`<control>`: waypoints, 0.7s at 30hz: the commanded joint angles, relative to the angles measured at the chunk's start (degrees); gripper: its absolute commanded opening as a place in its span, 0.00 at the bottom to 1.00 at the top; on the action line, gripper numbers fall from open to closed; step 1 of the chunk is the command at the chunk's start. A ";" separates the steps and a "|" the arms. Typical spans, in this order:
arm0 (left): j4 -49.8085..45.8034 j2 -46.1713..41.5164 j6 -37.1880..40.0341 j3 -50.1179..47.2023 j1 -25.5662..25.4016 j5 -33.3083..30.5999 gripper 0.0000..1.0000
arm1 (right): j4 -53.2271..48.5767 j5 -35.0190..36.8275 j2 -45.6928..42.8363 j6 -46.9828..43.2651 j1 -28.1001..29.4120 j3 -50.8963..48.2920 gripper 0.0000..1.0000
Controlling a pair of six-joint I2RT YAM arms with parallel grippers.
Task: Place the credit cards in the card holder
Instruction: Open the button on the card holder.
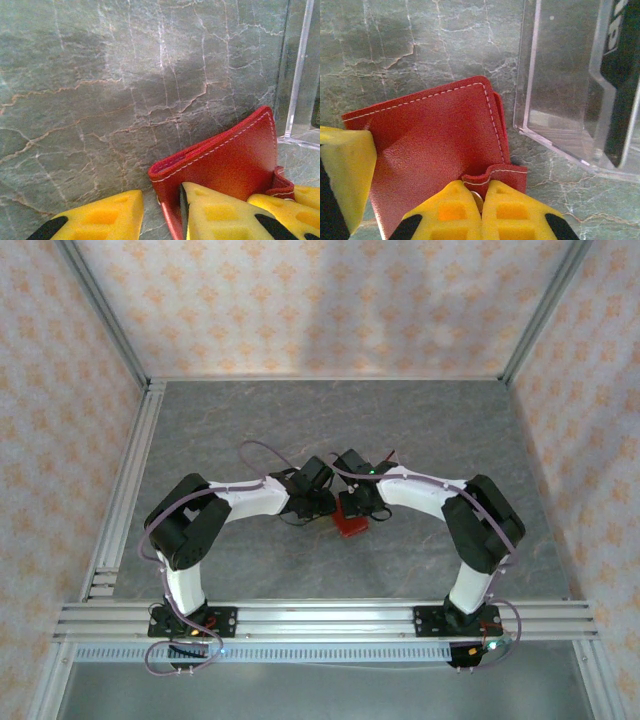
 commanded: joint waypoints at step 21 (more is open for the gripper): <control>-9.98 1.68 8.38 -0.81 -4.82 -1.84 0.27 | 3.36 -13.63 -11.92 10.66 -0.99 -13.13 0.00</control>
